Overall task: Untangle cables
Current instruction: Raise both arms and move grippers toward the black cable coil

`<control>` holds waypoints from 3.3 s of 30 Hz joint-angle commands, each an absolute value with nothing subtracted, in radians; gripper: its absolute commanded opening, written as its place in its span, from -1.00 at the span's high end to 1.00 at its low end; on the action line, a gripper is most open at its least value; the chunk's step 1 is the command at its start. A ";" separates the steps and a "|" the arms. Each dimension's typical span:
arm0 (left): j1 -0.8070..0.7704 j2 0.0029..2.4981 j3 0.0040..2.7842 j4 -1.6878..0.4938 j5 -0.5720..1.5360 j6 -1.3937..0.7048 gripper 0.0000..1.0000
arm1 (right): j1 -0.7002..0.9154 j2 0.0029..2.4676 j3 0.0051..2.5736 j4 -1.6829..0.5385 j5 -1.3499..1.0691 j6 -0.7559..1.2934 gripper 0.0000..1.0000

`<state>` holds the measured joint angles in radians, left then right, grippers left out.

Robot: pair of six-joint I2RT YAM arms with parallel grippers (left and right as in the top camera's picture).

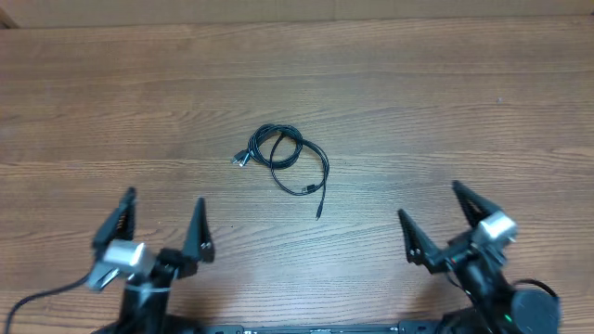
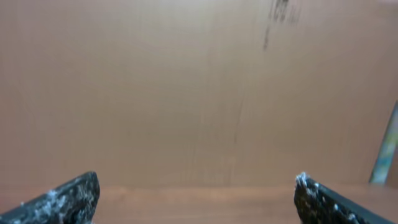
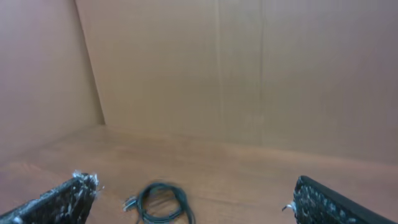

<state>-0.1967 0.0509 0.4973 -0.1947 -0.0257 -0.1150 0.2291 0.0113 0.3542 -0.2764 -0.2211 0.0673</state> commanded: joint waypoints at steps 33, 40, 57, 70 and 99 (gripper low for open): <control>-0.203 1.158 1.636 -1.375 0.384 0.030 -0.99 | 0.228 0.963 1.492 -1.521 -0.334 0.025 -1.00; -0.203 1.275 1.636 -1.407 0.386 0.029 -0.99 | 0.228 1.070 1.492 -1.684 -0.335 0.026 -0.99; -0.204 1.523 1.636 -1.542 0.393 0.000 -0.99 | 0.228 1.205 1.492 -1.639 -0.336 0.030 -1.00; -0.204 1.628 1.632 -1.597 0.393 -0.027 -0.99 | 0.228 1.250 1.492 -1.635 -0.335 0.029 -1.00; -0.212 1.633 1.631 -1.549 0.393 -0.132 -0.99 | 0.228 1.335 1.492 -1.658 -0.323 0.030 -1.00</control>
<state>-0.1970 1.6238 1.6131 -1.5532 0.3752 -0.1059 0.2291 1.3121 1.4662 -1.6562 -0.3252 0.0269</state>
